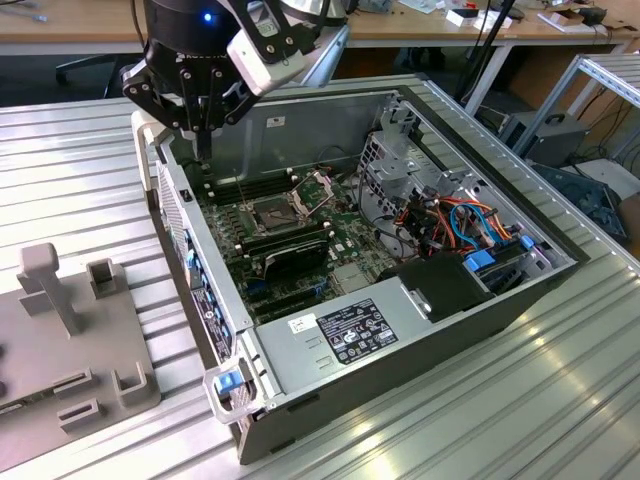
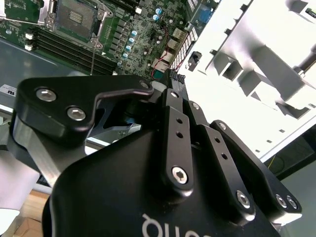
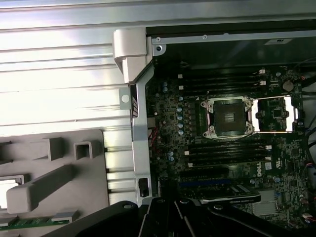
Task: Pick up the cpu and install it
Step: 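Reach for the cpu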
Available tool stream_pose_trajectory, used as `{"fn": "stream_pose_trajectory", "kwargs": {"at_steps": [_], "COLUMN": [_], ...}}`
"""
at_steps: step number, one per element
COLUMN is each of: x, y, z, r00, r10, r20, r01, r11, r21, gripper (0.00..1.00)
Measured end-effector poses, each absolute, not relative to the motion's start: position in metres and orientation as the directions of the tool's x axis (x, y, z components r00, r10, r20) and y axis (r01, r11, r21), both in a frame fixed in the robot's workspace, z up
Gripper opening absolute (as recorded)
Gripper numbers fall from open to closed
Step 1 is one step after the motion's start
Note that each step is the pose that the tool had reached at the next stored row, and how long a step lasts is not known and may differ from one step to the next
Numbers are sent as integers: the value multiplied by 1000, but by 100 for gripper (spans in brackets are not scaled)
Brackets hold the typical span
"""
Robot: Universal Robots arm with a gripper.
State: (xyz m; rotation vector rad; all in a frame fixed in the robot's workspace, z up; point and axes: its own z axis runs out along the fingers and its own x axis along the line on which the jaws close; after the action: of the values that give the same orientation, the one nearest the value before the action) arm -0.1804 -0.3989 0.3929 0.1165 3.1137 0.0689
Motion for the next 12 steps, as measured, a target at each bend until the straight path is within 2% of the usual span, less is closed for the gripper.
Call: {"fn": "stream_pose_trajectory", "kwargs": {"at_steps": [12], "x": [-184], "y": [-399], "z": [393], "r00": [-997], "r10": [75], "r20": [-23], "r01": [74], "r11": [996], "r21": [45], "gripper": [11]}}
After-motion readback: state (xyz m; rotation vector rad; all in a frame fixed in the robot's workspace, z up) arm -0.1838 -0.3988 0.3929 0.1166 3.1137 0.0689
